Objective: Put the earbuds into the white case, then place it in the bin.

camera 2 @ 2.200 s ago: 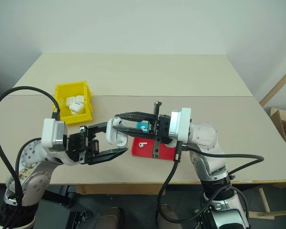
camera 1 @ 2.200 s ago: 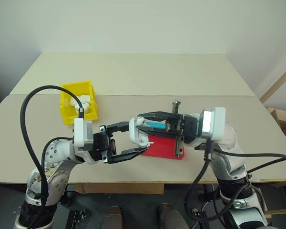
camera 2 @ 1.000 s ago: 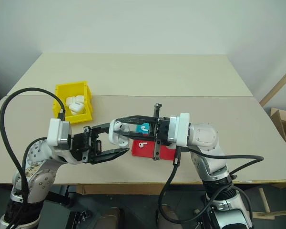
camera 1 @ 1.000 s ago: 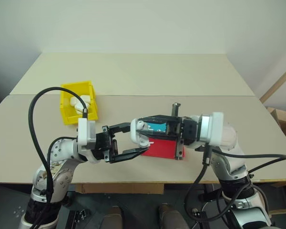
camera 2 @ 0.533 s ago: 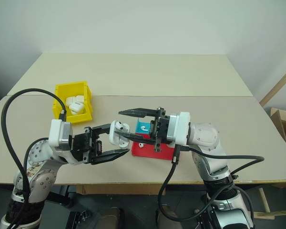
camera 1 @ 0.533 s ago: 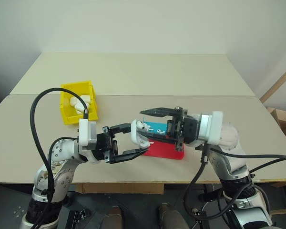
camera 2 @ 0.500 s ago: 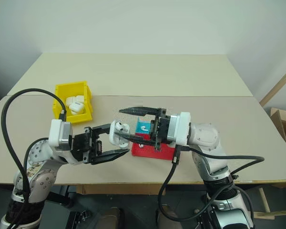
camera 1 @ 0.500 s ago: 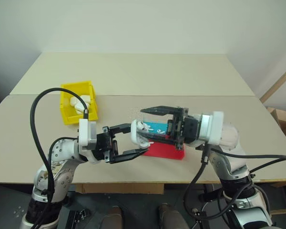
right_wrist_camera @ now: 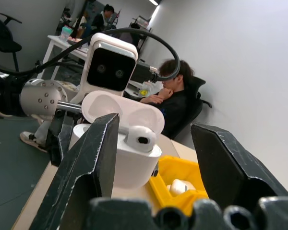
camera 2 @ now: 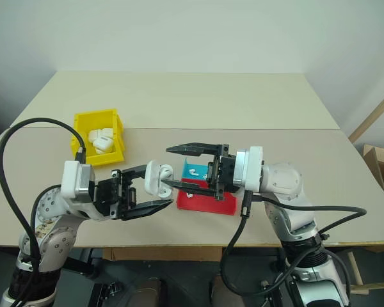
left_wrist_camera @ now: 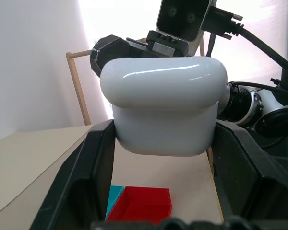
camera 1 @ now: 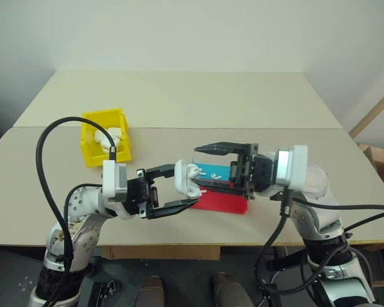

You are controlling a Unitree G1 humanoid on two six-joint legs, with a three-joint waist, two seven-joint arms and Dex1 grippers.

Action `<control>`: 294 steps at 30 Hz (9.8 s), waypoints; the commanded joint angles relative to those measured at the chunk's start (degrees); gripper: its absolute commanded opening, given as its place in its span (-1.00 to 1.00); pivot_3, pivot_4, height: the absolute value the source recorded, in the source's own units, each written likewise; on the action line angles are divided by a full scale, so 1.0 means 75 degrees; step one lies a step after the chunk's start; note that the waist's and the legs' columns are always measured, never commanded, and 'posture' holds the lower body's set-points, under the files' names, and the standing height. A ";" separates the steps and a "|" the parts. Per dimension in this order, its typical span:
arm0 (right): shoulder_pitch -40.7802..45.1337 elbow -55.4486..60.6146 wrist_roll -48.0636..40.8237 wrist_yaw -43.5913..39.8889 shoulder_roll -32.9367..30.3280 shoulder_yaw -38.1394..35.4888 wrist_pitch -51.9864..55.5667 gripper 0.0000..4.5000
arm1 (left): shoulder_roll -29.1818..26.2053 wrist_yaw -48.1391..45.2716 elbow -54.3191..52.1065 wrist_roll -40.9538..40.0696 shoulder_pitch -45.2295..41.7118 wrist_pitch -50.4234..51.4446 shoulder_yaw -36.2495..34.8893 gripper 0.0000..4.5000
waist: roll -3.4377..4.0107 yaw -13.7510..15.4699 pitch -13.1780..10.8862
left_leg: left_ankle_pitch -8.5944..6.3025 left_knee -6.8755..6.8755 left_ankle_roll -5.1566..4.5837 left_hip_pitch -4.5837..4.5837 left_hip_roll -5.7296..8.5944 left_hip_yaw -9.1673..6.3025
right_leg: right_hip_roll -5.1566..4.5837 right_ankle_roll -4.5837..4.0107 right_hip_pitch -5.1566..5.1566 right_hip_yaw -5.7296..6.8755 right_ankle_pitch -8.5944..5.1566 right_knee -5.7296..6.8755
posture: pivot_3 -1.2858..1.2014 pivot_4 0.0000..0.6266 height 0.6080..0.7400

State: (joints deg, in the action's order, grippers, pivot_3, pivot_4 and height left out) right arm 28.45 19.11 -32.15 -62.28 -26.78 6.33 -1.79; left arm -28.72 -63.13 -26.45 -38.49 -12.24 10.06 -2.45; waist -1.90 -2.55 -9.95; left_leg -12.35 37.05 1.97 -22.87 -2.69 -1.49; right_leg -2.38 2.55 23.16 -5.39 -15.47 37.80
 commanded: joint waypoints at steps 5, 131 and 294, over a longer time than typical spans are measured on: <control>0.0241 0.0327 -0.0178 0.0147 0.0035 -0.0111 0.0344 0.29 | 0.0040 -0.0072 -0.0181 -0.0226 -0.0052 -0.0272 -0.0106 0.22 | 0.0000 0.0002 0.0000 | 0.0000 0.0000 0.0000 0.0000 0.0000 0.0000 | 0.0000 0.0000 0.0000 0.0000 0.0000 0.0000 | 0.03 -0.52 1.00; 0.6810 -0.9945 0.7502 -0.0990 0.2442 0.3876 0.3249 -0.30 | -0.1216 -0.0390 -0.0295 0.0324 0.2030 -0.1410 -0.0947 0.22 | 0.0024 -0.0196 -0.0015 | 0.0002 -0.0013 0.0003 -0.0078 -0.0005 0.0013 | -0.0002 -0.0029 0.0126 -0.0004 0.0004 0.0045 | 0.03 -0.52 1.00; 0.2255 0.0523 -0.1648 0.0913 -0.1483 -0.0714 0.4882 -0.14 | -0.0061 -0.0569 0.2177 0.0967 -0.1822 -0.0541 0.0427 0.22 | 0.0020 -0.0016 -0.0012 | 0.0003 -0.0011 0.0001 -0.0003 -0.0005 -0.0006 | 0.0014 -0.0008 0.0007 0.0004 0.0001 -0.0006 | 0.03 -0.52 1.00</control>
State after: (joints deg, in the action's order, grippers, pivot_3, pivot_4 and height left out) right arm 42.59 24.31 -45.98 -55.06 -37.72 -0.54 33.67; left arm -29.38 -67.08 -10.70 -32.53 -24.50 7.98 0.21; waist -1.75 -2.67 -10.04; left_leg -12.33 36.97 1.98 -22.91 -2.73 -1.53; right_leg -2.28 2.50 23.22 -5.37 -15.47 37.73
